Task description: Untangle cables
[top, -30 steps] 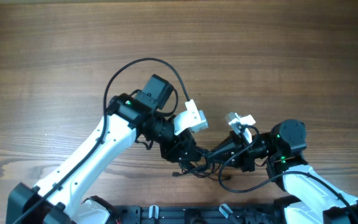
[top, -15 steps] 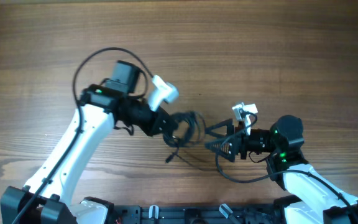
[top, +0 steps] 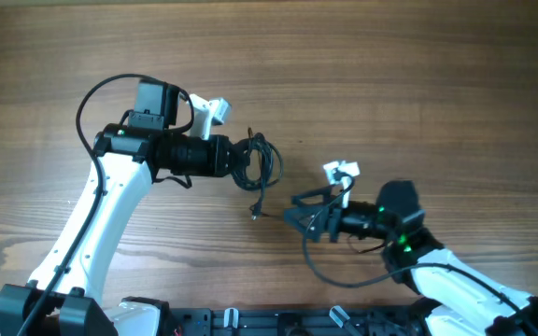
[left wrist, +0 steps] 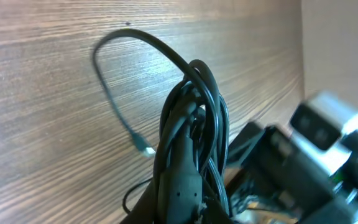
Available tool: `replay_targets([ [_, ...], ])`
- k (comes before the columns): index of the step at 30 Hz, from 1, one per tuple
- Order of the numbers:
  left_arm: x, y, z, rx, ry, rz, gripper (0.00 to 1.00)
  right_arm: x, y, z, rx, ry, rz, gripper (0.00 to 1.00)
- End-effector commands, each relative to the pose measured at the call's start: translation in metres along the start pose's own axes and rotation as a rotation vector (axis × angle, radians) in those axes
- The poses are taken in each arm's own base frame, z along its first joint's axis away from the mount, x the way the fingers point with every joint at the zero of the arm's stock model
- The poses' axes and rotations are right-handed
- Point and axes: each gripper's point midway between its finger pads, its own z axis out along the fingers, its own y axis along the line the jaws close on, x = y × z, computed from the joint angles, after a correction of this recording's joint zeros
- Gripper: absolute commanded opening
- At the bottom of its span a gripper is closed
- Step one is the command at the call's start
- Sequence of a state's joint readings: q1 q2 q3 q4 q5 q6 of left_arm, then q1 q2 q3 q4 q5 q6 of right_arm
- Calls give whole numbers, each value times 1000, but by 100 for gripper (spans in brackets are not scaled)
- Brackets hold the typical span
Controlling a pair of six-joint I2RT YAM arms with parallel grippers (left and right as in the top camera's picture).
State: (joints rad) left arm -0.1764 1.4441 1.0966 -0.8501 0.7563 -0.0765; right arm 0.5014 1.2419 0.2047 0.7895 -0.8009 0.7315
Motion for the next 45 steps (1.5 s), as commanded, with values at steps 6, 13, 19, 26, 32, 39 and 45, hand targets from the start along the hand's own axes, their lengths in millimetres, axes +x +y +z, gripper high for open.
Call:
replay_targets([
  [6,1,-1,3,12,8,-167,4,-21,-4,20,194,-204,-109,64],
  [13,5,-16,14,30,30,-120,4,-29,12,21,124,-232,-120,51],
  [19,-13,-21,17,32,-33,-132,4,-14,31,25,14,-146,-108,20],
  [26,-20,11,15,-154,-91,-100,4,-1,59,21,-159,-24,-42,5],
  [32,-13,-1,24,-142,-51,40,4,-27,53,11,-165,-62,-4,5],
  [39,6,-41,43,-30,22,221,4,-39,15,10,10,-149,66,4],
  [45,25,-58,50,35,88,365,4,-50,-11,6,138,-242,126,5],
])
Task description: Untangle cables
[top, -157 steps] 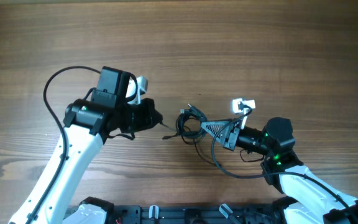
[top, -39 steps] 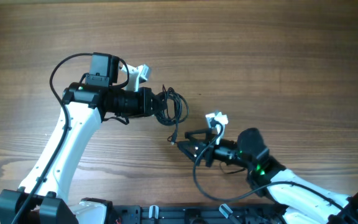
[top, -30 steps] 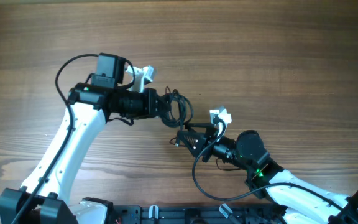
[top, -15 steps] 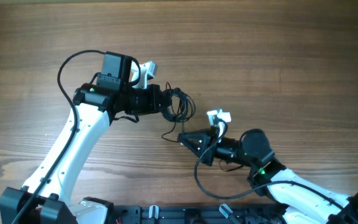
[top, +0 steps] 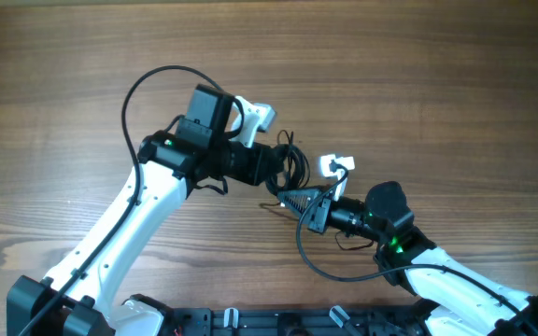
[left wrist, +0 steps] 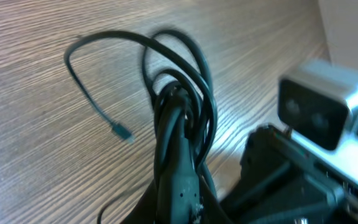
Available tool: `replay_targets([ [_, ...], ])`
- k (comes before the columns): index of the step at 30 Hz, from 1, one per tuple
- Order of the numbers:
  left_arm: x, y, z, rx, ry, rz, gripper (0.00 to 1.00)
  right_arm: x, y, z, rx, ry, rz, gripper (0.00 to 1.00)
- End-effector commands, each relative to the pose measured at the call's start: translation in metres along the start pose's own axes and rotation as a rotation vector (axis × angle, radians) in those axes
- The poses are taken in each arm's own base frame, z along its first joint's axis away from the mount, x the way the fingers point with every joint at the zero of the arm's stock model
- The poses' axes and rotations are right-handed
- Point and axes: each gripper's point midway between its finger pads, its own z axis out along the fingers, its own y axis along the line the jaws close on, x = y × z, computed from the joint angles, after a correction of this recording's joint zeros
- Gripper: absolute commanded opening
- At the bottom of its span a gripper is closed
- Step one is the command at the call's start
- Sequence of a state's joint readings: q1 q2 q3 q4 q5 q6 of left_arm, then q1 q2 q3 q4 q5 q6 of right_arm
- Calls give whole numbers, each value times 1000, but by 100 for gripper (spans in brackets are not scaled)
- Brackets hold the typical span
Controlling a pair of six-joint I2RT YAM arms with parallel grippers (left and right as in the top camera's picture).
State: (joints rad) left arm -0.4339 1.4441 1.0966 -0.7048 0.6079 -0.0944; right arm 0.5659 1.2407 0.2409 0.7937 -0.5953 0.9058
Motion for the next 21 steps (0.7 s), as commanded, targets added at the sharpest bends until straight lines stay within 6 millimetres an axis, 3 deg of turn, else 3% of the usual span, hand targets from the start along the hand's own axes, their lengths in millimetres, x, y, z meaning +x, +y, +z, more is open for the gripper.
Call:
replay_targets([
  [1,15,-18,6,85,56,136,4,-30,-1,-1,35,-136,-16,5],
  [4,23,-17,6,85,87,174,4,-34,5,-1,15,-153,0,4],
  [11,42,-16,3,94,154,259,4,-42,-4,-5,35,-182,86,5],
  [18,42,-54,-3,324,116,369,4,-48,-13,-8,71,-218,132,5],
  [21,48,-54,0,306,142,391,4,-57,-20,-11,103,-275,155,6],
])
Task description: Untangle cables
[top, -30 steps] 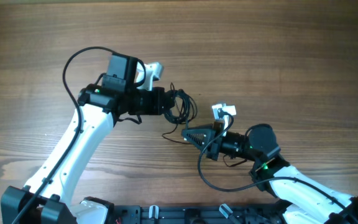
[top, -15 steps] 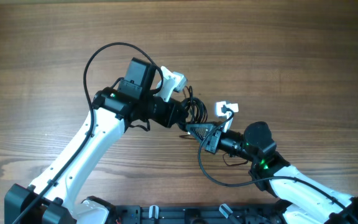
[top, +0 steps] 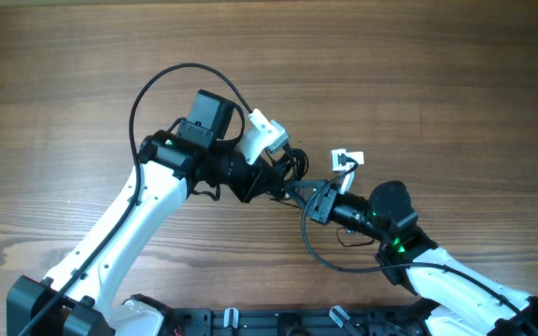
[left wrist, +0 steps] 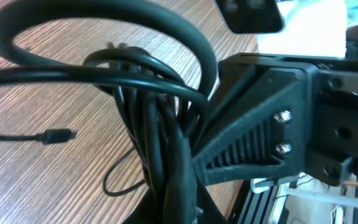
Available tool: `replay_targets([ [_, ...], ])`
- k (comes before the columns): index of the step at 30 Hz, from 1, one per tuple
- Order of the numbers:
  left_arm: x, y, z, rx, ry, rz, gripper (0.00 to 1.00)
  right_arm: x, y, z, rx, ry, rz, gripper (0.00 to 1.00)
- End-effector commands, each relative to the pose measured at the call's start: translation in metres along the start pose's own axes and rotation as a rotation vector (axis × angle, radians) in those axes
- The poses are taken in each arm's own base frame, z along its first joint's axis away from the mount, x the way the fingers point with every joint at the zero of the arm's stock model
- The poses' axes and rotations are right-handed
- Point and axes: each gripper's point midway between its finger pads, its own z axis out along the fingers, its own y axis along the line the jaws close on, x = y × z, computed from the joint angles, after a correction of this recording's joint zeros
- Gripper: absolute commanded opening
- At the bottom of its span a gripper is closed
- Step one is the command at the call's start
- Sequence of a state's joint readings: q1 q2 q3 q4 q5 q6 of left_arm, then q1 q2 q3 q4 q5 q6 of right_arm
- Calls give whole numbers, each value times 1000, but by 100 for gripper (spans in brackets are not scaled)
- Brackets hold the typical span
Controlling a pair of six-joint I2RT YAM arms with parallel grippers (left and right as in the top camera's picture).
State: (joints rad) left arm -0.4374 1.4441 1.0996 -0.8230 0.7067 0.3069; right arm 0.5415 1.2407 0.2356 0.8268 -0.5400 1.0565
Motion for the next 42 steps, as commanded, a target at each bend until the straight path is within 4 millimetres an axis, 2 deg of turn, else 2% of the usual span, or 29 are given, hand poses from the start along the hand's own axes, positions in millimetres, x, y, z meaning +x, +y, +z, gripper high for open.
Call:
replay_targets([
  [1,17,-44,8,200,57,88,4,-47,-11,-5,83,-231,42,6],
  [5,31,-36,8,145,116,59,4,-46,-9,-5,65,-226,118,5],
  [7,30,-32,6,137,111,51,4,-42,-15,-5,86,-212,132,5],
  [10,16,-22,-2,134,38,-5,4,-35,-45,-8,210,-218,224,5],
  [12,-1,-27,-15,218,-61,-15,4,-28,-51,-8,233,-191,234,5],
  [14,-12,-24,-27,254,-133,-11,4,-27,-36,-5,169,-156,174,5],
  [16,-13,-7,-32,197,-148,-31,4,-37,-17,-3,105,-177,19,6],
  [20,-11,34,-50,70,-188,-146,4,-72,-7,1,145,-242,-93,5],
  [22,-16,59,-67,19,-257,-220,4,-97,19,12,164,-235,-236,4],
  [24,-22,73,-78,-16,-306,-224,4,-120,43,20,184,-235,-354,5],
  [25,-26,77,-82,-29,-327,-207,4,-132,52,24,207,-240,-390,5],
  [27,-33,81,-85,-42,-354,-185,4,-142,63,31,212,-227,-411,5],
  [30,-43,83,-88,-47,-387,-184,4,-135,72,46,172,-154,-406,5],
  [31,-45,81,-88,-38,-394,-172,4,-119,70,57,147,-87,-396,5],
  [36,-47,71,-81,-4,-380,-182,4,-70,45,84,182,67,-356,5],
  [39,-48,62,-75,24,-368,-166,4,-59,39,94,180,93,-344,4],
  [42,-43,45,-61,51,-316,-85,4,-60,39,96,170,84,-330,5],
])
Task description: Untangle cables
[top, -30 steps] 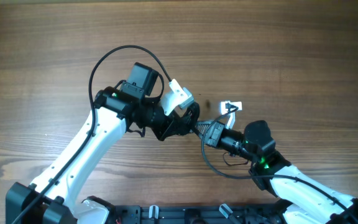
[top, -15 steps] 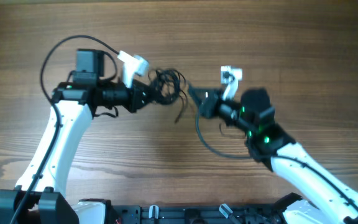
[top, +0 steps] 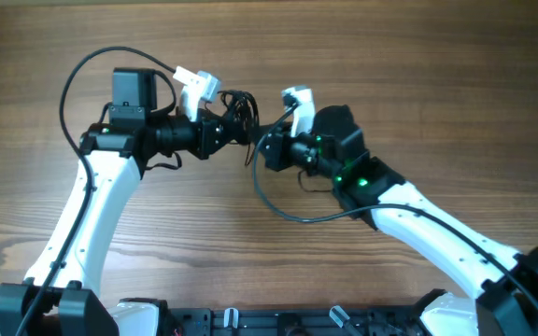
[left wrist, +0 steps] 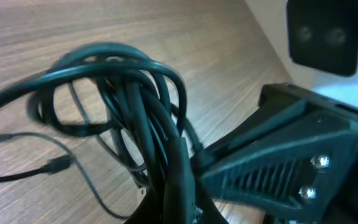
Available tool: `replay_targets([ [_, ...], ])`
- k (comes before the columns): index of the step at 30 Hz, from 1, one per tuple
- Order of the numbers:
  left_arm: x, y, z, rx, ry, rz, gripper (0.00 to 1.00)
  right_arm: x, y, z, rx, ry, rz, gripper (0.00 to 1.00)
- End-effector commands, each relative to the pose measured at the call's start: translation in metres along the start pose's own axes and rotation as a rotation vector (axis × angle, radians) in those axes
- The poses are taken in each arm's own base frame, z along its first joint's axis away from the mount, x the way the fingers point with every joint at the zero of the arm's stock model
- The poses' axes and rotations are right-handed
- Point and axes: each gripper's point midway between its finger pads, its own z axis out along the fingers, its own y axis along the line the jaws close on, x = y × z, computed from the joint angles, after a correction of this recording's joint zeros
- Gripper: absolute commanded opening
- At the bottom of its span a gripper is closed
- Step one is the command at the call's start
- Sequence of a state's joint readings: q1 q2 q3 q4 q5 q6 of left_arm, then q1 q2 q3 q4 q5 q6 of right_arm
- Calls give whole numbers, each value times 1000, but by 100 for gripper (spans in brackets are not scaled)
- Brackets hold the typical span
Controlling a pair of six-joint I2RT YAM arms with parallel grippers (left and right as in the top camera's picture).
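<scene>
A tangled bundle of black cable (top: 240,105) hangs between both arms at the upper middle of the table. My left gripper (top: 228,127) is shut on the bundle's stem. In the left wrist view the loops (left wrist: 129,93) fan out above my left gripper (left wrist: 180,208), and a loose plug end (left wrist: 58,165) trails at the left. My right gripper (top: 265,149) comes in from the right, its tip against the bundle. One ribbed finger (left wrist: 278,163) reaches the strands, but whether the jaws pinch a strand is hidden.
The wooden table (top: 437,75) stretches round both arms. A thin wire loop (top: 283,211) hangs under the right arm, and another loop (top: 71,84) arches over the left arm. A black rail (top: 250,322) runs along the near edge.
Both grippers and the bundle now sit higher up the table and further left. The right arm reaches far across, still at the bundle. The loops look more spread out.
First my left gripper held the bundle left of centre, with the right gripper open and apart at the right. Then the two met mid-table, the right tip at the bundle. Now both are at the upper middle, the left still holding.
</scene>
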State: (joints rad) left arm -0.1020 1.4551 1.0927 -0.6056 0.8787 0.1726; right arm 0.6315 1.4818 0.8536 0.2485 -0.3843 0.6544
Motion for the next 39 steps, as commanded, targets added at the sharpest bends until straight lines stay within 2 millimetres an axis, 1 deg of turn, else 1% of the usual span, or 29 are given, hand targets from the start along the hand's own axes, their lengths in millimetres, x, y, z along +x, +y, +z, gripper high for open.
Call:
replay_targets([
  [1,15,-41,11,129,59,127,4,-1,4,6,-23,4,1,5],
  [2,22,-46,14,145,85,154,4,-1,4,6,-23,4,0,5],
  [4,30,-53,16,164,116,165,4,1,2,6,-17,11,-3,5],
  [6,33,-54,16,168,124,156,4,5,-1,6,-5,27,5,5],
  [9,31,-50,14,158,116,149,4,13,-10,5,26,59,10,5],
  [11,28,-42,8,139,101,129,4,13,-16,3,40,67,13,5],
  [12,27,-36,4,125,92,112,4,13,-16,2,30,73,16,5],
  [15,22,-14,-12,75,56,51,4,13,-9,-5,-50,117,33,4],
  [20,16,1,-29,63,0,-1,4,15,-3,-12,-124,162,50,5],
  [22,13,3,-34,71,-20,-11,4,16,-1,-13,-141,169,49,4],
  [24,11,-5,-35,118,-34,-10,4,17,1,-13,-151,175,45,5],
  [26,8,-19,-34,189,-48,17,4,20,4,-13,-168,185,19,5],
  [30,11,-39,-25,255,-28,76,4,22,7,-14,-187,196,13,5],
  [34,24,-61,-11,312,26,159,4,19,8,-14,-193,186,-9,4],
  [36,35,-75,-5,351,67,208,4,16,5,-15,-187,178,-6,4],
  [39,43,-81,-4,369,93,210,4,8,-4,-19,-173,158,10,4],
])
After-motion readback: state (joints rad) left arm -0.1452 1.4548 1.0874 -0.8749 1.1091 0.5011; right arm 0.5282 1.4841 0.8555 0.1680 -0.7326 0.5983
